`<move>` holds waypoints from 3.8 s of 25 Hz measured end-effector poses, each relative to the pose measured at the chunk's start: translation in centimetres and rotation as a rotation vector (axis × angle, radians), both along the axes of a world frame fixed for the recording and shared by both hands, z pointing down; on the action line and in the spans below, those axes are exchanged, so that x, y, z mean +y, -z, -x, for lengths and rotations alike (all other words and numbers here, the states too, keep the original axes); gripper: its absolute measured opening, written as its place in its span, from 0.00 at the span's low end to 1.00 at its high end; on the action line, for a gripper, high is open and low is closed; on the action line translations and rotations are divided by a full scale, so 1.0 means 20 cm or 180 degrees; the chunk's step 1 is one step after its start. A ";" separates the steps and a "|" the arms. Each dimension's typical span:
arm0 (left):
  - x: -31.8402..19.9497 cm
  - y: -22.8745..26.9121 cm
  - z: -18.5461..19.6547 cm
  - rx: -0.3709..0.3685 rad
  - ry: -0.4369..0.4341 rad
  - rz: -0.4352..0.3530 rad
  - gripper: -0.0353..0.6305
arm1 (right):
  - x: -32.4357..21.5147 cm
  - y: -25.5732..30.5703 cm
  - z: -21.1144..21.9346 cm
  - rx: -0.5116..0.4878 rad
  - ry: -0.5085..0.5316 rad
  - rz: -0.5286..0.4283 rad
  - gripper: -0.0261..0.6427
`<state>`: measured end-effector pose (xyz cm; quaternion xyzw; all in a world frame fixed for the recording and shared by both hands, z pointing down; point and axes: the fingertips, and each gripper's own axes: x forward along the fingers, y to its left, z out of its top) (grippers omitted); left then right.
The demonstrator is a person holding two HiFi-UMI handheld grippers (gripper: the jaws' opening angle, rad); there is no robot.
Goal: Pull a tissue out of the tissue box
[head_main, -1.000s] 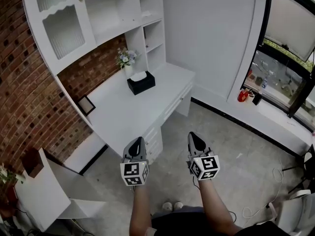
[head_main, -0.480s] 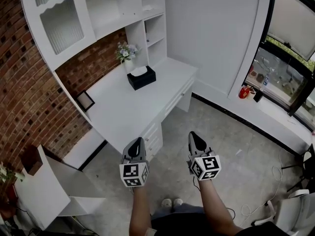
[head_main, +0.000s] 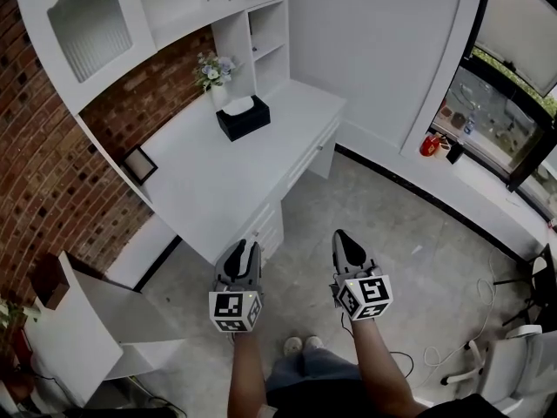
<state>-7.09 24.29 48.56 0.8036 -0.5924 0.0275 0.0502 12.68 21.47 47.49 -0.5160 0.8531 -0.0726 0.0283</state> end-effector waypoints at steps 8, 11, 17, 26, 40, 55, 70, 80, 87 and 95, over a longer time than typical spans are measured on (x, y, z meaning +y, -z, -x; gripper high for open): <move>-0.01 0.10 0.00 -0.0026 -0.0177 -0.0162 0.33 | 0.01 0.07 -0.02 -0.0094 -0.0114 -0.0114 0.04; 0.00 0.19 0.02 -0.0089 -0.0209 -0.0278 0.34 | 0.02 0.13 -0.02 -0.0136 -0.0159 -0.0206 0.04; -0.01 0.32 0.05 -0.0110 -0.0211 -0.0429 0.34 | 0.01 0.24 -0.01 -0.0154 -0.0180 -0.0334 0.04; -0.18 0.41 0.05 -0.0154 -0.0226 -0.0568 0.34 | -0.13 0.34 -0.06 -0.0161 -0.0229 -0.0526 0.04; -0.97 0.36 0.10 -0.0333 -0.0078 -0.0628 0.34 | -1.01 0.27 0.00 -0.0302 -0.0063 -0.0611 0.04; -2.16 0.05 0.48 -0.0281 0.0947 -0.0152 0.34 | -2.55 0.04 0.54 -0.0125 0.1048 -0.0048 0.04; -2.59 -0.08 0.68 -0.0521 0.1011 0.0182 0.34 | -2.94 -0.03 0.84 -0.0022 0.1557 0.0065 0.04; -2.90 -0.18 0.77 -0.0826 0.0636 0.0580 0.34 | -3.06 -0.10 0.98 0.0197 0.1657 0.0122 0.04; -3.06 -0.37 0.79 -0.1320 0.0351 0.1104 0.34 | -3.10 -0.17 1.07 0.0409 0.1800 0.0148 0.04; -3.13 -0.52 0.79 -0.1913 0.0044 0.1659 0.34 | -3.15 -0.20 1.08 0.0483 0.1805 0.0191 0.04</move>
